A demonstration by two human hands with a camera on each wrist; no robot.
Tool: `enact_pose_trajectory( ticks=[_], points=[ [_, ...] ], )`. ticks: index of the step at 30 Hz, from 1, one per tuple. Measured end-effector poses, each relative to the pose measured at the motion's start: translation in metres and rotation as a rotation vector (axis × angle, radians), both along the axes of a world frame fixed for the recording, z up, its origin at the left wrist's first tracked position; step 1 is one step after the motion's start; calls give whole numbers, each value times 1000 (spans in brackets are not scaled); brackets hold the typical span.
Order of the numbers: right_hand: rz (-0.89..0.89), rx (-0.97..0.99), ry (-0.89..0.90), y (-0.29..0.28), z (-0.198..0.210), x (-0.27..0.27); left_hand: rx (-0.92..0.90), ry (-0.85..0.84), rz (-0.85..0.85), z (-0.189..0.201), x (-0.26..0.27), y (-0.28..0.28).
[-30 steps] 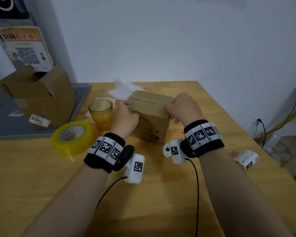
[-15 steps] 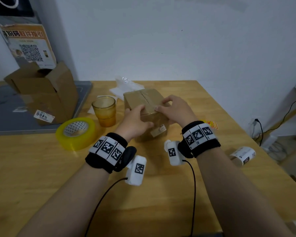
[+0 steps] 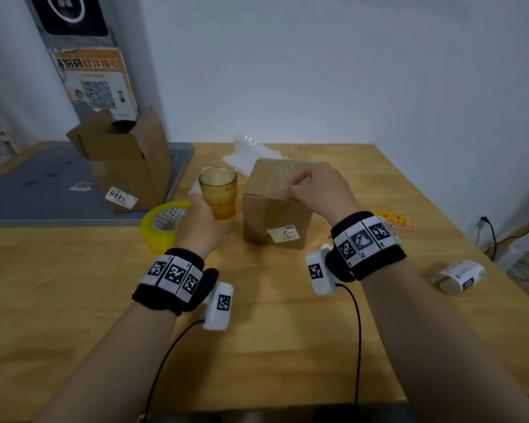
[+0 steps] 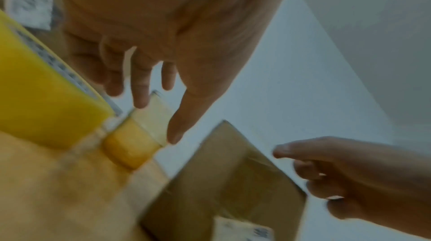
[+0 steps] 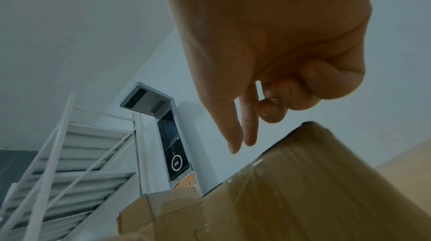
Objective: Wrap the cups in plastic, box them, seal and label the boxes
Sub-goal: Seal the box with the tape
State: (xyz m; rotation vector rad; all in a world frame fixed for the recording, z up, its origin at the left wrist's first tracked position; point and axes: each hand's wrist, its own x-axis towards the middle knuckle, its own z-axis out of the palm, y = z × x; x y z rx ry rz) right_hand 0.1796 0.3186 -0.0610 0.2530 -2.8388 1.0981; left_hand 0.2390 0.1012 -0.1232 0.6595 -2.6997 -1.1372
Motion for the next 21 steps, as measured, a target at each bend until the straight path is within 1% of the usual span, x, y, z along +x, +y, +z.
enact_pose_trajectory(
  ticks=[2, 3, 5, 8, 10, 12, 14, 15, 17, 19, 21],
  points=[
    [61, 29, -3, -8, -1, 7, -193, -187, 46, -6, 3, -21],
    [96, 26, -17, -11, -3, 11, -252, -263, 53, -9, 4, -31],
    [178, -38, -99, -18, -7, 17, -298, -377, 46, -11, 6, -45],
    [232, -68, -180, -27, -13, 20, -376, -438, 33, -14, 8, -57],
    [216, -56, -176, -31, -17, 17, -416, -446, 26, -11, 11, -60],
    [199, -35, -165, -35, -20, 14, -396, -421, -16, -4, 18, -58],
    [212, -32, -177, -37, -22, 13, -325, -328, -61, 7, 28, -53],
    [229, -48, -201, -38, -22, 13, -245, -256, -87, 13, 32, -50],
    [275, -86, -276, -40, -19, 18, 43, -133, -98, 29, 42, -43],
    [358, -105, -365, -43, -16, 25, 329, -80, -97, 43, 49, -35],
    [434, -174, -434, -47, -15, 33, 510, -58, -144, 53, 55, -27]
  ],
)
